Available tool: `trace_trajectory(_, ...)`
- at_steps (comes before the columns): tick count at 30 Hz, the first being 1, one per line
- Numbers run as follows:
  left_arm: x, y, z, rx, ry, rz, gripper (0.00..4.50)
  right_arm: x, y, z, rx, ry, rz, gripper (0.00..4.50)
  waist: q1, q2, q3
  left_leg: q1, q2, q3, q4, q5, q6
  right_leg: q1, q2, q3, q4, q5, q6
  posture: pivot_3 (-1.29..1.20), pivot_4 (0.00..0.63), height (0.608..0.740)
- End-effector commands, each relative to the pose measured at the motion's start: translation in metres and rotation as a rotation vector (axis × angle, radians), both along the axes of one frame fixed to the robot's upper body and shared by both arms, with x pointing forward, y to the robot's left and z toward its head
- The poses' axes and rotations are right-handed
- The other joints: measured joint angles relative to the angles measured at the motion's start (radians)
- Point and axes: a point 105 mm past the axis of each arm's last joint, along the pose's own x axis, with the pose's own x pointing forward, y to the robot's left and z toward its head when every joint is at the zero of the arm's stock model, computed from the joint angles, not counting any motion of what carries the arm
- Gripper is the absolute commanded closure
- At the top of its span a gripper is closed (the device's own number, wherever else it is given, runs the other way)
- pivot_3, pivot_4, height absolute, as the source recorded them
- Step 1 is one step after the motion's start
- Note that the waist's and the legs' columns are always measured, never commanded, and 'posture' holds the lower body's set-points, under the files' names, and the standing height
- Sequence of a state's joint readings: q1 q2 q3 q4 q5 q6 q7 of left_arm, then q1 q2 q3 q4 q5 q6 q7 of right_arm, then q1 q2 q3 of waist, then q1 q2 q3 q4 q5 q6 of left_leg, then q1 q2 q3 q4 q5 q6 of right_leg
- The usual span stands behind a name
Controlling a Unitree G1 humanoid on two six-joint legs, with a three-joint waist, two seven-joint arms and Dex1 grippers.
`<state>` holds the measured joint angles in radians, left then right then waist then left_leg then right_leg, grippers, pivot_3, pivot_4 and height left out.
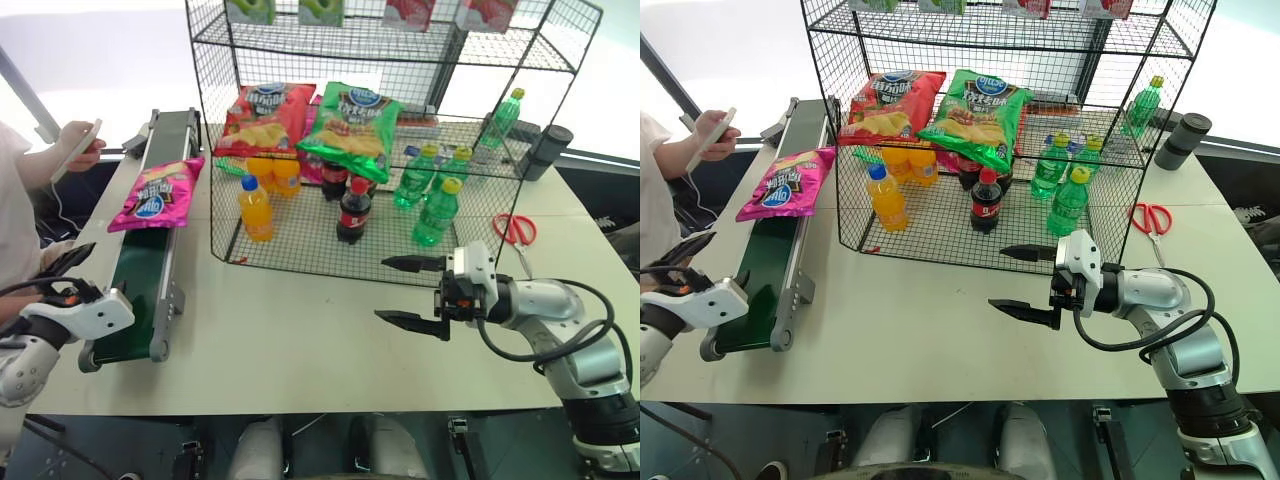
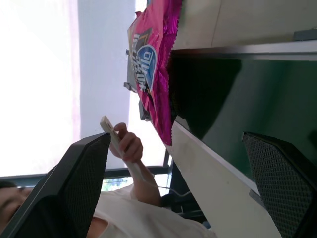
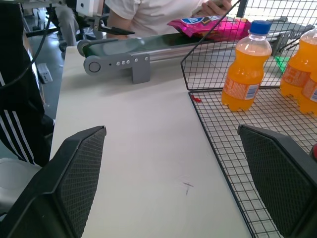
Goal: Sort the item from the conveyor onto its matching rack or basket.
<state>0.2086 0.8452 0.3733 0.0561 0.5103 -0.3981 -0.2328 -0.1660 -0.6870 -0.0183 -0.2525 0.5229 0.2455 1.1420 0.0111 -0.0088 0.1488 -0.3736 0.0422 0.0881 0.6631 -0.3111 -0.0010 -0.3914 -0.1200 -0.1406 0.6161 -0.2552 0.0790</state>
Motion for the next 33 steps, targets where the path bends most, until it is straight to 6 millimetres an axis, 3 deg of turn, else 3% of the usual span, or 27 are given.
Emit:
trace_trajectory(1,0.005,-0.002,0.007,-0.02,-0.035,-0.004,0.0,-0.001,-0.002,0.009,0.001,-0.054,-0.013,0.07,0.0,0.0,0.0,0.0,0.0,0.0,0.0,0.0,0.0,0.0,0.0,0.0,0.0,0.0,0.0,0.0,0.15,0.74)
trace_trajectory(23,0.02,-0.016,-0.001,-0.04,-0.01,-0.045,0.0,-0.001,-0.001,0.014,-0.016,-0.081,-0.038,0.07,0.001,0.0,0.0,0.0,0.001,0.001,0.0,0.0,0.0,0.0,0.001,0.0,0.0,0.0,-0.001,0.0,0.15,0.74)
trace_trajectory(27,0.022,-0.02,0.0,-0.055,-0.015,-0.053,1.32,-0.001,-0.003,0.013,-0.022,-0.085,-0.046,0.0,0.0,0.0,0.0,0.0,0.001,0.001,0.0,0.0,0.0,0.0,0.001,0.0,0.0,0.0,-0.001,0.0,0.15,0.74)
trace_trajectory(33,0.025,-0.021,0.0,-0.049,-0.025,-0.055,4.44,0.002,-0.007,0.014,-0.033,-0.098,-0.067,0.0,0.0,0.0,0.0,0.0,0.001,0.001,0.0,0.0,0.0,0.0,0.001,0.0,0.0,0.0,-0.001,0.0,0.15,0.74)
